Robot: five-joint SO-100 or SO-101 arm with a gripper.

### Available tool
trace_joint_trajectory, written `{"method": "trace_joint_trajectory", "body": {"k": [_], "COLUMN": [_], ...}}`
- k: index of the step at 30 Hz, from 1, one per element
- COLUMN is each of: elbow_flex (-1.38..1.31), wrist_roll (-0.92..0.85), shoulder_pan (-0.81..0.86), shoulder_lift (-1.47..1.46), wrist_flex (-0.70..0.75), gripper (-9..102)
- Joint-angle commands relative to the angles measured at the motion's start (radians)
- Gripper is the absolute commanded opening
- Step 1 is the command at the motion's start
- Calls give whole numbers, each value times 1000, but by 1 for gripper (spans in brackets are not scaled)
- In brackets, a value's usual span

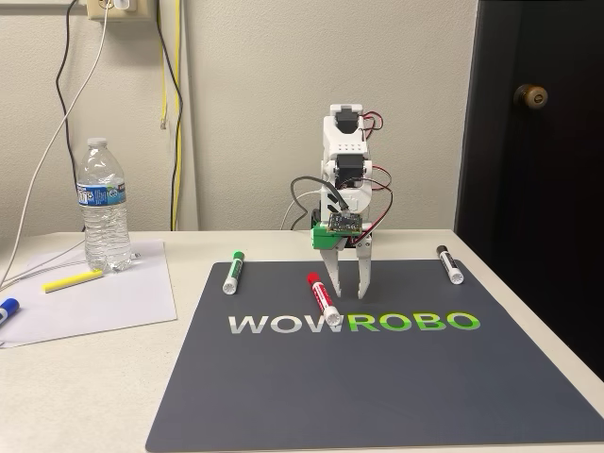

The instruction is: Pick up the red marker.

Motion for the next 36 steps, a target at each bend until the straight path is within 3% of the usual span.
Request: {"method": "trace_joint_trajectory", "body": {"k": [1,36], "elbow_flex": [-34,-34], "wrist_roll": [-6,31], "shoulder_pan": [6,-15], "shoulder_lift": [23,160], "wrist_flex": [11,17], "gripper": [15,15]}}
